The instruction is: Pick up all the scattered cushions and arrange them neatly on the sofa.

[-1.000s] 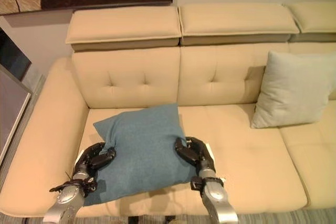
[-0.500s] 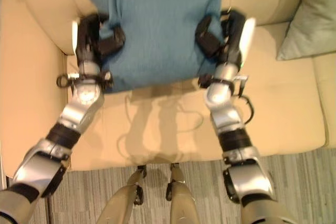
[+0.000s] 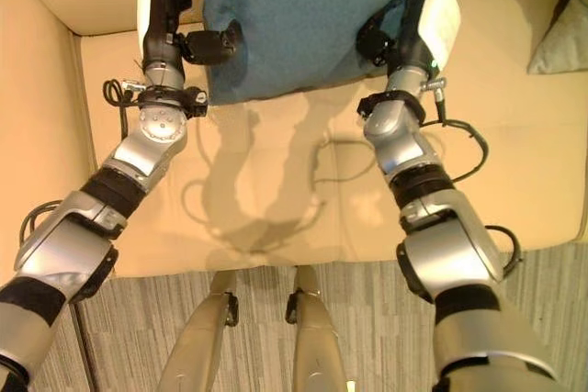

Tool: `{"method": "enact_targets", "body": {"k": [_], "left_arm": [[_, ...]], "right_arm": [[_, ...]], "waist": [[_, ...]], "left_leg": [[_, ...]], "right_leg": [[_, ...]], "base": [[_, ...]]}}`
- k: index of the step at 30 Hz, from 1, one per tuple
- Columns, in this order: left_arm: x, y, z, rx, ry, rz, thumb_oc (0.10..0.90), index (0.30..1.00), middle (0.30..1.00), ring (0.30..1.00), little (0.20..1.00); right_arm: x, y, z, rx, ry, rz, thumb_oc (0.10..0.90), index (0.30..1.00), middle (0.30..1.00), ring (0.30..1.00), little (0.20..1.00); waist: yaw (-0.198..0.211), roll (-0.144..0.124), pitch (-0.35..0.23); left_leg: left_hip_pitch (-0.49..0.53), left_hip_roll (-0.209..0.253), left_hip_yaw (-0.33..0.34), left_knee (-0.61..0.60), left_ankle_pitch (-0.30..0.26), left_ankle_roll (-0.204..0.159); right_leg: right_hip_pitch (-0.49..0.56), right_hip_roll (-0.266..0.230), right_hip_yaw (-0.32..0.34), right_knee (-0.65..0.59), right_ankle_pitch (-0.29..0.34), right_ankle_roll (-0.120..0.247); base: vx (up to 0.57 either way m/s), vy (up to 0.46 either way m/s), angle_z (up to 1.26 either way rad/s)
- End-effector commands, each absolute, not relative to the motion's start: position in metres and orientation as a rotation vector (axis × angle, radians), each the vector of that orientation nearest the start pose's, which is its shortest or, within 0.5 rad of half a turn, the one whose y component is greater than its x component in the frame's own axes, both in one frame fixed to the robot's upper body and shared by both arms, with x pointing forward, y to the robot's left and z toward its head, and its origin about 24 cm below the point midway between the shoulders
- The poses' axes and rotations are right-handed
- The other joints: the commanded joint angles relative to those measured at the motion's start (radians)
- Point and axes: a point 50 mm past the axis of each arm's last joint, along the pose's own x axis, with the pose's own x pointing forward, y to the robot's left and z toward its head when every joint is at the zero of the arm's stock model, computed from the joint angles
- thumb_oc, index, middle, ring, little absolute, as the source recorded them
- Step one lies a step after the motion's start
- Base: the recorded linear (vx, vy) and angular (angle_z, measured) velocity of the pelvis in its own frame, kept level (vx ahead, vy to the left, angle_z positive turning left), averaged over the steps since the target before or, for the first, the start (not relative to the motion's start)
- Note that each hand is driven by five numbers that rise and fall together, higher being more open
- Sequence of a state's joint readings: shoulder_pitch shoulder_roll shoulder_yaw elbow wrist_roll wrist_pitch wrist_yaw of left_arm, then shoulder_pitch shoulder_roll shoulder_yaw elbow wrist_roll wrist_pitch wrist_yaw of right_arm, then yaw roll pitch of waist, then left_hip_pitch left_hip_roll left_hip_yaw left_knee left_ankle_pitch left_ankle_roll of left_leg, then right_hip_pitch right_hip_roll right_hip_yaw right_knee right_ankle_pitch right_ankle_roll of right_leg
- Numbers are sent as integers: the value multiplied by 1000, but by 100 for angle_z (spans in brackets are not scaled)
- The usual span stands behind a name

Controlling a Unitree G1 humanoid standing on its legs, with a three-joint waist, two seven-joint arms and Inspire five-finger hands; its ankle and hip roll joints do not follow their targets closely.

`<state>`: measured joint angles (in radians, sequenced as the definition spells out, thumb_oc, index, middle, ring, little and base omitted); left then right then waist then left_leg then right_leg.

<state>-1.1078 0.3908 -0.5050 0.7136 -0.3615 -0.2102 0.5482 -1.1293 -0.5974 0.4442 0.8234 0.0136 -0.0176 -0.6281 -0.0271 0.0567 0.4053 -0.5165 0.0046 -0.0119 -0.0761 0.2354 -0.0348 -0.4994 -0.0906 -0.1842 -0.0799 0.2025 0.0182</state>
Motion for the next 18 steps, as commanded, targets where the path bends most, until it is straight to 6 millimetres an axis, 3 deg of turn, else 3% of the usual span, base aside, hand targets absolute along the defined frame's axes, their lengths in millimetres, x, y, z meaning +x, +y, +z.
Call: {"method": "enact_targets", "body": {"k": [1, 3, 5, 8, 12, 14, 16, 17, 18], "left_arm": [[387, 114, 275, 182, -704, 140, 800, 900, 900, 900, 900], [386, 129, 260, 189, -668, 163, 800, 900, 900, 900, 900], [378, 161, 221, 199, -575, 194, 800, 900, 900, 900, 900], [362, 191, 182, 205, -486, 228, 800, 900, 900, 900, 900], [337, 222, 131, 218, -337, 248, 800, 900, 900, 900, 900], [307, 241, 85, 216, -191, 253, 800, 900, 900, 900, 900], [300, 245, 77, 220, -162, 255, 800, 900, 900, 900, 900], [276, 256, 49, 204, -60, 269, 800, 900, 900, 900, 900], [275, 256, 49, 204, -58, 268, 800, 900, 900, 900, 900]], "right_arm": [[386, -168, 300, -624, -777, -408, 800, 900, 900, 900, 900], [384, -182, 285, -620, -734, -410, 800, 900, 900, 900, 900], [374, -217, 241, -611, -604, -411, 800, 900, 900, 900, 900], [355, -249, 196, -620, -474, -414, 800, 900, 900, 900, 900], [327, -277, 142, -657, -299, -404, 800, 900, 900, 900, 900], [299, -295, 99, -628, -141, -371, 800, 900, 900, 900, 900], [294, -297, 93, -617, -114, -362, 800, 900, 900, 900, 900], [274, -302, 68, -598, -18, -328, 800, 900, 900, 900, 900], [274, -302, 67, -598, -16, -327, 800, 900, 900, 900, 900]], "waist": [[10, -16, -130], [11, -19, -130], [13, -20, -145], [13, -26, -172], [15, -38, -197], [17, -48, -212], [17, -49, -218], [22, -53, -232], [21, -53, -231]], "left_leg": [[45, 17, 9, 10, -111, -47], [57, 17, 9, 8, -111, -50], [93, 21, 9, 2, -117, -53], [131, 22, 12, -4, -126, -54], [189, 27, 18, -4, -140, -53], [262, 29, 17, -2, -154, -51], [270, 28, 17, -4, -152, -50], [313, 32, 15, -4, -156, -51], [315, 32, 15, -5, -156, -52]], "right_leg": [[-3, -45, 9, 149, -168, 111], [13, -44, 5, 142, -168, 111], [58, -43, -5, 125, -170, 109], [111, -42, -12, 106, -172, 109], [182, -39, -19, 94, -181, 108], [270, -33, -32, 86, -201, 108], [284, -32, -36, 83, -201, 108], [334, -26, -51, 79, -215, 107], [336, -26, -51, 78, -215, 107]], "base": [[0, 0, 0], [-3, -15, 1], [39, -39, 8], [65, -24, 12], [79, -40, 7], [132, -72, 6], [70, -64, 10], [69, -80, 17], [48, -91, 20]]}}
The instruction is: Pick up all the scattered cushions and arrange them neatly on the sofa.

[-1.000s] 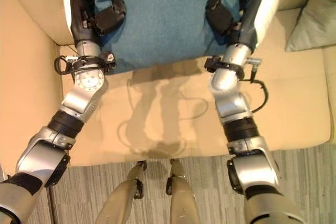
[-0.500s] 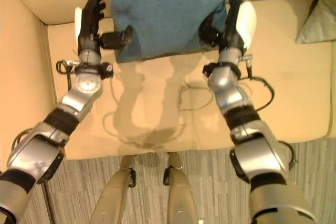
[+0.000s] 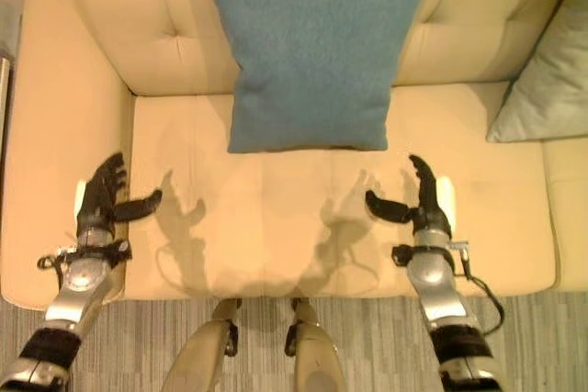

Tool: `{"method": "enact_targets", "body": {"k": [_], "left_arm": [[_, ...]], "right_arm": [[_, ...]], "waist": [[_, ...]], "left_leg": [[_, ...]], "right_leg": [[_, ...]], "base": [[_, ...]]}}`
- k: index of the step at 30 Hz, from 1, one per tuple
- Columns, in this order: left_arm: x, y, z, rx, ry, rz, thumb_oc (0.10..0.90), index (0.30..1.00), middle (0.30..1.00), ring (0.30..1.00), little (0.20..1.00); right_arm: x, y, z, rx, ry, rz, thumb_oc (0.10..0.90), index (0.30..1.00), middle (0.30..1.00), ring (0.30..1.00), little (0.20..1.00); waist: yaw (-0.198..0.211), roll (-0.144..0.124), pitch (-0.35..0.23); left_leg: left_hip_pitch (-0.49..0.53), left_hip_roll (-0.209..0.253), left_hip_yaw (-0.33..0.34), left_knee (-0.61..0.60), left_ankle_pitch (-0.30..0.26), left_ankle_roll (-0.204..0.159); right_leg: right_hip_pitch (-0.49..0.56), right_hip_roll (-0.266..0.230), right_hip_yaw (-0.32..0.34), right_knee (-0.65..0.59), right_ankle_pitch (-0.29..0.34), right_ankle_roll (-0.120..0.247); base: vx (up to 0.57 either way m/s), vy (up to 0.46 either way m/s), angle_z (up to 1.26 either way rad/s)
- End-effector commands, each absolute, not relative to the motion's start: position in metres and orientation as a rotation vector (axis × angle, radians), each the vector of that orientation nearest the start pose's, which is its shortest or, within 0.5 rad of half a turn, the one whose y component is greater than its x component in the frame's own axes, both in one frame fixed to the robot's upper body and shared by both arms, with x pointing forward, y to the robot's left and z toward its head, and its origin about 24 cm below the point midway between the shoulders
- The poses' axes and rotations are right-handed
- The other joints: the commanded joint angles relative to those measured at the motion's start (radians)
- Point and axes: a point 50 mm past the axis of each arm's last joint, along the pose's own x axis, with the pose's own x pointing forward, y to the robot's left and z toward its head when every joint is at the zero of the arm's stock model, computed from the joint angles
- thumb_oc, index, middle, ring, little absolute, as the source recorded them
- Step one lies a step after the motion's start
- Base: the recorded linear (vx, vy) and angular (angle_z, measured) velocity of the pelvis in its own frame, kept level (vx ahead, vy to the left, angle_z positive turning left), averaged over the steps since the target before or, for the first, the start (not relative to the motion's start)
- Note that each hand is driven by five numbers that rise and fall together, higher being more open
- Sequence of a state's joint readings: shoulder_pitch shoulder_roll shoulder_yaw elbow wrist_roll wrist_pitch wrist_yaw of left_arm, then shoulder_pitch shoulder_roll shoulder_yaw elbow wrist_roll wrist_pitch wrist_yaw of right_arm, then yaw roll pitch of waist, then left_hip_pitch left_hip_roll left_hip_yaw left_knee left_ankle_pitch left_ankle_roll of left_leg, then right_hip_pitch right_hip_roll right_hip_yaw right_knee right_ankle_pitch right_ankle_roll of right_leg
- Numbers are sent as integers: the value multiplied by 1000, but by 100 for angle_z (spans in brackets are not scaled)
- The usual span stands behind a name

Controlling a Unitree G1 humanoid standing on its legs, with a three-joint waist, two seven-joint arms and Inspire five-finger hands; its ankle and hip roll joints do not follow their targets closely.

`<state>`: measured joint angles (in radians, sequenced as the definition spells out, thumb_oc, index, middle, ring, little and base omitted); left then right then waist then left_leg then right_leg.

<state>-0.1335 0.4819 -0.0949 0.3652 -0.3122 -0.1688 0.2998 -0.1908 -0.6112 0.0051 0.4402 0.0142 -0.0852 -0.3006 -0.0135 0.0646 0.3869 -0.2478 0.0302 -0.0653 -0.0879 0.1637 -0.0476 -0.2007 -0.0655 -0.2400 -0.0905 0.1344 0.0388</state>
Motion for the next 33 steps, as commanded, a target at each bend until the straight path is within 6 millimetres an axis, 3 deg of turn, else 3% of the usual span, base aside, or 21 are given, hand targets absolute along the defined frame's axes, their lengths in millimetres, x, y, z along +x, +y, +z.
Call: {"method": "enact_targets", "body": {"k": [1, 8, 13, 14, 20, 24, 26, 30, 33], "left_arm": [[267, 257, 38, 196, -15, 265, 800, 900, 900, 900, 900], [204, 266, -44, 221, 370, 239, 800, 900, 900, 900, 900], [204, 266, -44, 221, 370, 239, 800, 900, 900, 900, 900], [143, 265, -112, 285, 770, 207, 800, 900, 900, 900, 900], [129, 259, -131, 328, 900, 188, 800, 900, 900, 900, 900], [127, 259, -135, 352, 934, 185, 800, 900, 900, 900, 900], [121, 258, -138, 346, 961, 195, 800, 900, 900, 900, 900], [119, 255, -141, 333, 975, 198, 800, 900, 900, 900, 900], [126, 249, -140, 343, 961, 167, 800, 900, 900, 900, 900]], "right_arm": [[268, -302, 58, -586, 17, -310, 800, 900, 900, 900, 900], [235, -294, -2, -501, 246, -233, 800, 900, 900, 900, 900], [235, -294, -2, -501, 246, -233, 800, 900, 900, 900, 900], [204, -283, -58, -521, 502, -143, 800, 900, 900, 900, 900], [191, -285, -78, -539, 612, -154, 800, 900, 900, 900, 900], [181, -286, -90, -543, 692, -165, 800, 900, 900, 900, 900], [173, -289, -99, -543, 756, -180, 800, 900, 900, 900, 900], [167, -288, -106, -534, 813, -178, 800, 900, 900, 900, 900], [161, -290, -111, -527, 859, -200, 800, 900, 900, 900, 900]], "waist": [[10, -62, -220], [26, -66, -275], [26, -66, -274], [36, -68, -283], [31, -70, -260], [24, -98, -245], [16, -103, -255], [-6, -92, -277], [-23, -84, -281]], "left_leg": [[60, 8, 69, 6, -85, -40], [146, 22, 71, 4, -94, -40], [147, 22, 71, 4, -94, -40], [186, 42, 59, 26, -89, -49], [150, 42, 43, 99, -84, -64], [139, 4, 50, 258, -185, -45], [189, 6, 71, 347, -253, -38], [286, 4, 66, 315, -279, -42], [324, -17, 75, 231, -326, -21]], "right_leg": [[55, -47, 1, 85, -150, 86], [163, -20, -16, 45, -159, 85], [164, -20, -16, 45, -158, 85], [239, 9, -23, 27, -190, 65], [253, 7, -43, 18, -197, 51], [219, -26, -44, 32, -167, 46], [201, -39, -42, 31, -142, 49], [159, -49, -49, 43, -108, 63], [117, -68, -56, 59, -79, 80]], "base": [[9, -54, 16], [21, -66, 8], [-9, -39, 0], [-46, -193, 3], [-111, -76, 25], [-174, -5, 36], [-183, 81, -17], [-89, 115, 20], [-131, 154, 20]]}}
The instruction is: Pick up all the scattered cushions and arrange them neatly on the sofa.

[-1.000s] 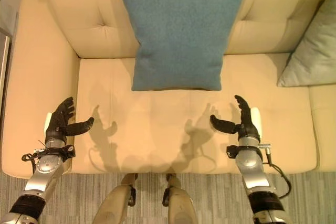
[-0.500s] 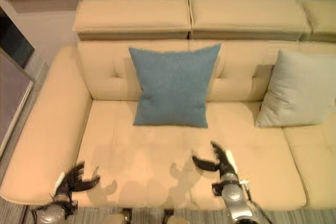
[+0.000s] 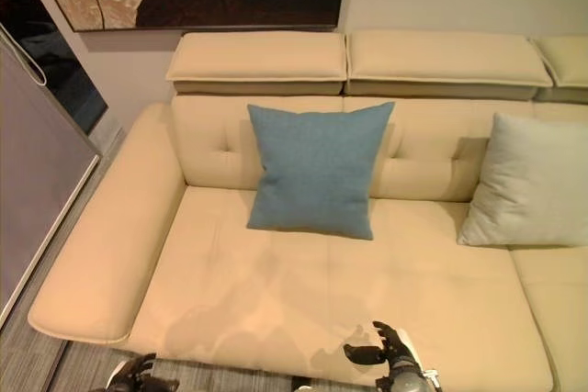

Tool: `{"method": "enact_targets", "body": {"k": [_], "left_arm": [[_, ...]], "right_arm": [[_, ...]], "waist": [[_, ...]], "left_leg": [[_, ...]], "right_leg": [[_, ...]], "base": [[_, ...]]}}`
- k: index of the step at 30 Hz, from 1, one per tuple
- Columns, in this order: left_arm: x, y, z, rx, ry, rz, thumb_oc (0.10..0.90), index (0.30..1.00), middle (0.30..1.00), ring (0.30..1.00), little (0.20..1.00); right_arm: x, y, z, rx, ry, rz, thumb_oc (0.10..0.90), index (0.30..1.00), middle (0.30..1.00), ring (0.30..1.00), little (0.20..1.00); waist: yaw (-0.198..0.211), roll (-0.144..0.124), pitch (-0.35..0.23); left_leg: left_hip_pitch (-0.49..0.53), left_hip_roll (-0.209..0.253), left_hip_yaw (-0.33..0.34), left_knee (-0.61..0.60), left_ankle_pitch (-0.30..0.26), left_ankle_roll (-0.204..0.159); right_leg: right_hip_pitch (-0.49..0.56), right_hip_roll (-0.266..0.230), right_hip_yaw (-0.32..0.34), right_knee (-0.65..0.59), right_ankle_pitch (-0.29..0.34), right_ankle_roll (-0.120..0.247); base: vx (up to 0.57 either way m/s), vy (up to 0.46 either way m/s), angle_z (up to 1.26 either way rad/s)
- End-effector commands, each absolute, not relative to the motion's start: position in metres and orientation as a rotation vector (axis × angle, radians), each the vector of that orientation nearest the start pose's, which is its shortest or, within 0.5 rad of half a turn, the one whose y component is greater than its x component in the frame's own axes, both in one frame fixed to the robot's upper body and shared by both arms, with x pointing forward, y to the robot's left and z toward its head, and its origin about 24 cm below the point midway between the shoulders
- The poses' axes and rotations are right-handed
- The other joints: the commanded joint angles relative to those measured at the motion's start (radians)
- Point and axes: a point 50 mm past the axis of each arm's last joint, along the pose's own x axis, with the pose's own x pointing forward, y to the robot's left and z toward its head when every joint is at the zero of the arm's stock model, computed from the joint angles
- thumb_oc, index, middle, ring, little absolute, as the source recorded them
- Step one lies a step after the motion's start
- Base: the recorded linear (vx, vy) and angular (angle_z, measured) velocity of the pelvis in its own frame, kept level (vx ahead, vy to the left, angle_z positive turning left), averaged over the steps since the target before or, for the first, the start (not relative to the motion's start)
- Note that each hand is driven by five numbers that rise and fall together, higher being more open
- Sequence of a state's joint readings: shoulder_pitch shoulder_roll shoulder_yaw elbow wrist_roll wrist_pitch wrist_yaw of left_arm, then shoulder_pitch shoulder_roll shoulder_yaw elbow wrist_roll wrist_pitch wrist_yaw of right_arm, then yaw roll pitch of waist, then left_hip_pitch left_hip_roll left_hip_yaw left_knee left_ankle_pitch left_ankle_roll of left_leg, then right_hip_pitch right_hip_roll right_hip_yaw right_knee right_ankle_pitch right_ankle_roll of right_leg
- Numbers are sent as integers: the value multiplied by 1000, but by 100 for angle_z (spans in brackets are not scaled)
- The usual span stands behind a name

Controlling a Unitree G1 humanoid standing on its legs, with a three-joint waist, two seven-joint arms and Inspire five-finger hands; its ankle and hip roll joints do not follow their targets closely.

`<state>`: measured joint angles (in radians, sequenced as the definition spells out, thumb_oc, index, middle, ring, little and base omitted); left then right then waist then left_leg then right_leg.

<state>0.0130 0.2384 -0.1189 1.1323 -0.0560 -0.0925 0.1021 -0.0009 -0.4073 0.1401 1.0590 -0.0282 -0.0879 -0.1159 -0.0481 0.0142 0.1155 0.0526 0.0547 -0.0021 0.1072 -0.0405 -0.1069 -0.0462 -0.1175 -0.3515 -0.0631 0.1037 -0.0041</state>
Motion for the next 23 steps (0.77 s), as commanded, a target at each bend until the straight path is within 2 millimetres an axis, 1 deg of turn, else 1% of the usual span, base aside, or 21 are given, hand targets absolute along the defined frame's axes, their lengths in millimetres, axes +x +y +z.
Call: {"method": "enact_targets", "body": {"k": [1, 2, 5, 7, 8, 10, 11, 13, 14, 15, 16, 17, 18, 19, 20, 21, 22, 23], "left_arm": [[130, 248, -139, 343, 951, 163, 800, 900, 900, 900, 900], [131, 247, -140, 347, 951, 158, 800, 900, 900, 900, 900], [136, 247, -139, 386, 950, 154, 800, 900, 900, 900, 900], [138, 248, -139, 399, 953, 159, 800, 900, 900, 900, 900], [140, 250, -137, 408, 947, 164, 800, 900, 900, 900, 900], [141, 254, -136, 428, 953, 168, 800, 900, 900, 900, 900], [140, 255, -137, 439, 963, 169, 800, 900, 900, 900, 900], [131, 258, -140, 446, 1000, 170, 800, 900, 900, 900, 900], [125, 262, -141, 436, 1026, 183, 800, 900, 900, 900, 900], [122, 263, -142, 436, 1033, 187, 800, 900, 900, 900, 900], [119, 264, -142, 425, 1039, 200, 800, 900, 900, 900, 900], [115, 263, -144, 401, 1050, 222, 800, 900, 900, 900, 900], [114, 262, -145, 383, 1053, 235, 800, 900, 900, 900, 900], [111, 258, -147, 351, 1068, 246, 800, 900, 900, 900, 900], [111, 256, -148, 356, 1072, 237, 800, 900, 900, 900, 900], [111, 254, -149, 357, 1074, 224, 800, 900, 900, 900, 900], [111, 254, -149, 357, 1074, 224, 800, 900, 900, 900, 900], [113, 252, -149, 357, 1072, 216, 800, 900, 900, 900, 900]], "right_arm": [[160, -289, -113, -523, 872, -203, 800, 900, 900, 900, 900], [159, -288, -115, -524, 888, -205, 800, 900, 900, 900, 900], [158, -282, -120, -532, 923, -194, 800, 900, 900, 900, 900], [158, -279, -122, -538, 929, -189, 800, 900, 900, 900, 900], [160, -277, -122, -534, 927, -190, 800, 900, 900, 900, 900], [162, -274, -122, -525, 931, -186, 800, 900, 900, 900, 900], [161, -273, -123, -529, 936, -180, 800, 900, 900, 900, 900], [156, -272, -127, -520, 957, -177, 800, 900, 900, 900, 900], [151, -271, -129, -508, 975, -178, 800, 900, 900, 900, 900], [150, -270, -130, -501, 980, -177, 800, 900, 900, 900, 900], [151, -267, -130, -502, 975, -173, 800, 900, 900, 900, 900], [154, -266, -130, -504, 971, -176, 800, 900, 900, 900, 900], [154, -266, -130, -501, 970, -178, 800, 900, 900, 900, 900], [152, -267, -130, -483, 979, -203, 800, 900, 900, 900, 900], [150, -268, -131, -483, 985, -208, 800, 900, 900, 900, 900], [144, -268, -134, -484, 1008, -206, 800, 900, 900, 900, 900], [144, -268, -134, -484, 1008, -206, 800, 900, 900, 900, 900], [140, -268, -136, -489, 1026, -203, 800, 900, 900, 900, 900]], "waist": [[10, -34, -4], [10, -35, 0], [15, -48, 18], [20, -52, 28], [18, -53, 41], [23, -54, 58], [31, -55, 57], [48, -49, 46], [67, -47, 27], [76, -52, 12], [104, -69, -5], [112, -79, -29], [112, -78, -34], [99, -72, -39], [95, -69, -40], [90, -65, -42], [90, -65, -42], [88, -65, -41]], "left_leg": [[27, -53, 7, 4, -141, 49], [28, -63, -1, -16, -149, 58], [15, -97, -27, -52, -139, 79], [5, -105, -28, -65, -129, 88], [-9, -106, -29, -57, -121, 95], [-34, -106, -24, -44, -111, 108], [-50, -109, -18, -44, -97, 116], [-60, -101, -12, -59, -75, 124], [-68, -89, -3, -77, -55, 127], [-83, -89, 4, -80, -45, 124], [-91, -93, 32, -90, -37, 117], [-95, -90, 46, -100, -31, 112], [-93, -87, 49, -105, -28, 110], [-71, -77, 40, -130, -10, 101], [-64, -75, 38, -137, -7, 99], [-51, -73, 31, -148, 0, 96], [-50, -73, 30, -149, 0, 96], [-45, -72, 26, -154, 3, 94]], "right_leg": [[-57, -27, 59, 41, -34, 132], [-74, -35, 63, 47, -24, 139], [-117, -67, 77, 36, 31, 174], [-139, -80, 84, 34, 44, 192], [-153, -86, 101, 46, 47, 202], [-154, -69, 159, 100, 7, 194], [-141, -65, 172, 139, -14, 185], [-109, -48, 170, 217, -64, 164], [-63, -25, 162, 276, -123, 154], [-32, -20, 150, 261, -133, 155], [43, -29, 109, 187, -141, 155], [64, -24, 107, 105, -149, 158], [65, -17, 117, 91, -148, 158], [87, 2, 128, 63, -149, 148], [92, 4, 126, 57, -148, 147], [102, 9, 121, 48, -148, 143], [103, 9, 121, 47, -148, 143], [109, 13, 121, 37, -145, 141]], "base": [[-161, 184, 3], [-187, 187, 1], [-212, 179, -4], [-215, 115, -7], [-248, 75, -4], [-264, 70, -4], [-239, 75, -4], [-209, 47, -27], [-184, -8, -26], [-210, -70, -28], [-158, -134, -52], [-127, -150, -94], [-56, -200, -76], [-21, -149, -38], [-6, -141, 8], [5, -42, 14], [3, -41, 16], [-3, -25, 13]]}}
